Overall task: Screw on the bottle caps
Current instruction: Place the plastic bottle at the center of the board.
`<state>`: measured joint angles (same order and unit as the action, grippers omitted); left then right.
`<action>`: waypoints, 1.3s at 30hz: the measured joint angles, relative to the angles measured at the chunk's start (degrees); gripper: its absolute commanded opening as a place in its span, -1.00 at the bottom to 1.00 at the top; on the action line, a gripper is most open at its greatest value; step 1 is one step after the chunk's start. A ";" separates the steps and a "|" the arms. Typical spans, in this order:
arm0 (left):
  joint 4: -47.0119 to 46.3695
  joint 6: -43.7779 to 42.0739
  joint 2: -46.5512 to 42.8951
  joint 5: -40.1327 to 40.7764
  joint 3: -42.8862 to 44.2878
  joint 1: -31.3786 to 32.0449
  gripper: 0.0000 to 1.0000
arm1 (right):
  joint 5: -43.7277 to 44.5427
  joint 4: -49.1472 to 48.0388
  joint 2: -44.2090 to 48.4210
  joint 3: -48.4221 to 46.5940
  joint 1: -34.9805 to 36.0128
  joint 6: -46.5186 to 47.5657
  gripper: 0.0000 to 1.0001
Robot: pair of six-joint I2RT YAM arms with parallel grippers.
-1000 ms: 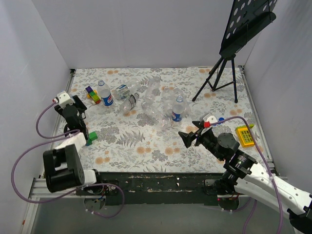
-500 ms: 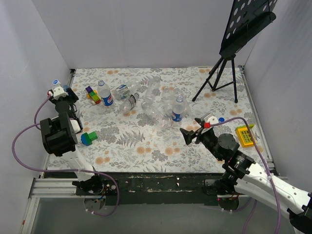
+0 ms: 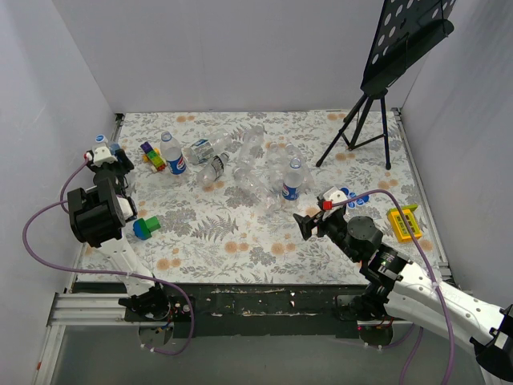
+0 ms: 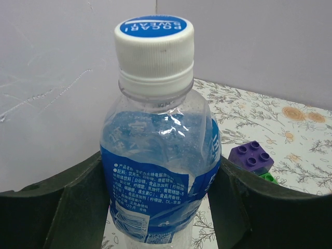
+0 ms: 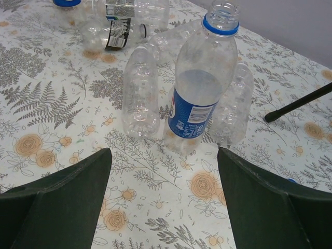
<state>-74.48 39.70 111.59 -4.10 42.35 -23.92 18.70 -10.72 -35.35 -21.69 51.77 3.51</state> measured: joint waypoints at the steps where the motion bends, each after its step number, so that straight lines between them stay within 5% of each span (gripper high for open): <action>1: -0.02 0.00 0.13 -0.22 0.00 -0.04 -0.78 | -0.02 0.02 0.00 0.00 -0.02 0.00 0.80; 14: -0.81 -0.20 0.24 -1.22 -0.68 -0.35 -0.37 | -0.52 -0.20 1.03 0.00 0.00 0.24 0.79; 26: -1.73 0.57 -0.09 -1.29 -1.75 -0.83 0.22 | -0.83 -0.20 1.38 0.00 -0.02 0.31 0.79; 39: -1.05 1.07 -0.72 -1.33 -2.23 -1.09 0.46 | -1.01 -0.17 1.62 0.00 0.00 0.39 0.79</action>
<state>-75.53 40.77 110.87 -5.43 40.12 -25.02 17.69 -10.90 -33.74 -21.69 51.77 3.90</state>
